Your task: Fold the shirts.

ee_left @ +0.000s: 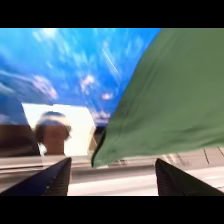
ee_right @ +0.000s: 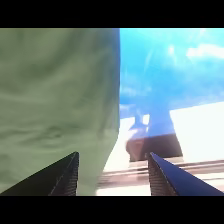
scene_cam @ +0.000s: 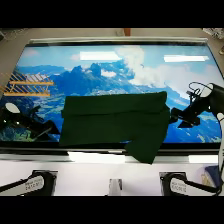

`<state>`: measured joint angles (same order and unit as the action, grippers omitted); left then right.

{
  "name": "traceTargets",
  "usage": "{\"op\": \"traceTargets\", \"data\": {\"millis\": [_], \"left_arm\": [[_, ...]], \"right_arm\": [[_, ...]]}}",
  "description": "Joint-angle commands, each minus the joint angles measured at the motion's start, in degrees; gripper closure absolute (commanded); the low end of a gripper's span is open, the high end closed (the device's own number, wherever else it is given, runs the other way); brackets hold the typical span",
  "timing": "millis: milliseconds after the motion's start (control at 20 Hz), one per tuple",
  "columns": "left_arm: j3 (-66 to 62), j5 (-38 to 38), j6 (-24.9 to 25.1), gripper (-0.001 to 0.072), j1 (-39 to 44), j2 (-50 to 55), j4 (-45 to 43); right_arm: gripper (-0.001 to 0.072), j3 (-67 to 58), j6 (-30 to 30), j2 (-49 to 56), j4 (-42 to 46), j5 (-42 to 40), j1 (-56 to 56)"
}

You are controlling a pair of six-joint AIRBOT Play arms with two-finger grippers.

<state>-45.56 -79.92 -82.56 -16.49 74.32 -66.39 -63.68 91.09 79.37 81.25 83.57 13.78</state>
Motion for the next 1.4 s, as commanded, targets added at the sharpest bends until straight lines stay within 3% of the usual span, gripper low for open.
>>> {"op": "traceTargets", "data": {"millis": [0, 350, 400, 500, 550, 850, 1050, 1250, 1300, 1350], "left_arm": [[8.6, 5.3, 0.8, 0.0090, 1.1, -1.4, 2.2], [10.0, 13.3, -2.5, 0.0112, 6.5, -1.2, 6.7], [10.0, 14.5, -4.0, 0.0247, 7.3, -1.2, 6.7], [10.0, 15.8, -4.3, 0.0584, 8.1, -1.2, 6.7], [10.0, 15.9, -4.1, 0.0668, 8.1, -1.3, 6.7], [10.0, 15.8, -3.5, 0.0669, 8.0, -3.0, 6.7], [10.0, 15.8, -3.5, 0.0670, 8.0, -7.1, 6.7], [10.0, 15.8, -3.5, 0.0670, 8.0, -8.5, 6.7], [10.0, 15.8, -3.5, 0.0669, 8.0, -8.5, 6.7], [9.9, 15.8, -3.4, 0.0669, 8.0, -8.5, 6.7]], "right_arm": [[0.0311, 5.6, -1.4, -3.3, -0.1, -1.1, 0.5], [0.0304, 6.2, -1.1, -3.9, -0.2, -0.3, 0.5], [0.0297, 7.1, -1.0, -4.6, -0.3, -0.9, 0.5], [0.0287, 10.8, -0.9, -7.3, -0.7, -2.6, 0.5], [0.0285, 13.5, -1.1, -8.9, -0.8, -3.6, 0.5], [0.0270, 27.1, -5.0, -10.9, -12.9, -11.2, 0.2], [0.0276, 30.9, -5.6, -10.9, -14.1, -16.3, 0.2], [0.0409, 31.0, -5.5, -10.9, -17.4, -20.8, 0.2], [0.0477, 31.0, -4.4, -10.9, -17.5, -21.8, 0.2], [0.0670, 31.0, -4.1, -10.9, -18.3, -22.1, 0.2]]}}
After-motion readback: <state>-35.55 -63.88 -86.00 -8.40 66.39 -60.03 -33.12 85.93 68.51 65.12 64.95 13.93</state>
